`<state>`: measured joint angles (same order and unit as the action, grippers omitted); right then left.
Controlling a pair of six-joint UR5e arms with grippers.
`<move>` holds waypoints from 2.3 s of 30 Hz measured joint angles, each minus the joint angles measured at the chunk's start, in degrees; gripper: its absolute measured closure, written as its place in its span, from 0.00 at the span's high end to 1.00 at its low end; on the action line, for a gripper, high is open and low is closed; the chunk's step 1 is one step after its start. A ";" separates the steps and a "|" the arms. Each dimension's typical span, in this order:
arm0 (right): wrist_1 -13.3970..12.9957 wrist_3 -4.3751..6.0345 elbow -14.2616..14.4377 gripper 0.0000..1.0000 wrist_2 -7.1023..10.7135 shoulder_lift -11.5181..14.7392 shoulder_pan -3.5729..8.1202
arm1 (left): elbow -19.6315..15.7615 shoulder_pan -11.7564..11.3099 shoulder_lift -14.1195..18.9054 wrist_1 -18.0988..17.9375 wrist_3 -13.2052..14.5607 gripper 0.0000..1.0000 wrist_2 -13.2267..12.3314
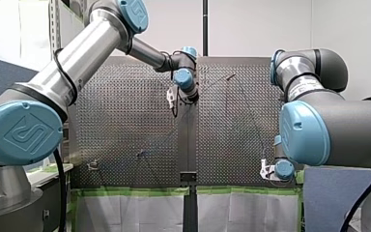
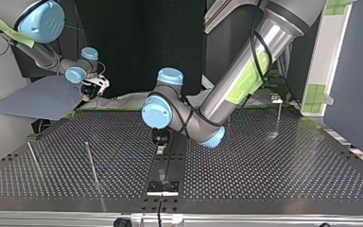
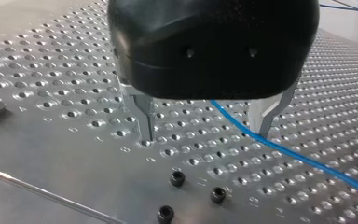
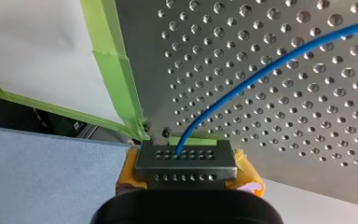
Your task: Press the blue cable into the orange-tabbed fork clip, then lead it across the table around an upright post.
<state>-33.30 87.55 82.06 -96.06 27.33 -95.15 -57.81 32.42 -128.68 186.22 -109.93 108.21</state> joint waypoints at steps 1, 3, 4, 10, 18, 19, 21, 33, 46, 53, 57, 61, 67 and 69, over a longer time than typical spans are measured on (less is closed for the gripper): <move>0.03 -0.02 0.00 0.00 0.01 -0.01 0.00 | 0.00 -0.03 0.06 0.60 -0.03 1.00 -0.10; 0.12 -0.05 0.00 0.00 0.01 -0.01 0.00 | -0.02 -0.07 0.23 1.55 -0.06 1.00 -0.48; 0.16 -0.06 0.00 0.00 0.01 -0.02 0.00 | -0.03 -0.10 0.43 2.14 -0.08 1.00 -0.83; 0.34 -0.08 0.00 0.00 0.01 -0.03 0.00 | -0.02 -0.17 2.52 4.94 -0.41 1.00 -1.96; 0.42 -0.01 0.00 0.00 -0.01 -0.03 0.00 | -0.02 0.92 6.16 8.62 0.19 1.00 -4.93; 0.42 -0.01 0.00 0.00 -0.01 -0.03 0.00 | -0.01 1.16 6.78 9.22 0.70 1.00 -5.55; 0.42 0.00 0.00 0.00 -0.01 -0.03 0.00 | -0.03 1.52 7.69 10.16 1.50 1.00 -6.44; 0.42 -0.07 -0.19 0.00 -0.02 -0.03 -0.01 | -0.01 3.72 9.55 9.86 6.95 1.00 -12.13; 0.42 -0.13 -0.41 0.00 0.01 -0.03 -0.15 | 0.00 4.71 9.50 5.17 4.43 1.00 -17.80; 0.42 -0.16 -0.50 0.00 0.05 -0.03 -0.17 | 0.00 5.06 9.54 3.89 4.12 1.00 -18.22; 0.42 -0.13 -0.51 0.00 0.06 -0.03 -0.17 | 0.00 5.31 9.55 3.75 5.10 1.00 -17.24; 0.42 -0.03 -0.51 0.00 0.01 -0.03 -0.17 | 0.00 5.45 9.56 3.73 6.81 1.00 -15.35; 0.43 0.04 -0.52 0.00 0.04 -0.03 -0.20 | 0.00 5.51 9.58 3.88 9.69 1.00 -12.42; 0.44 0.05 -0.52 0.00 0.06 -0.03 -0.24 | 0.00 5.54 9.61 4.08 10.56 1.00 -11.52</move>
<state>-32.86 87.60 81.54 -96.00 27.30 -95.39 -57.81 37.96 -119.07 190.30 -99.37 96.68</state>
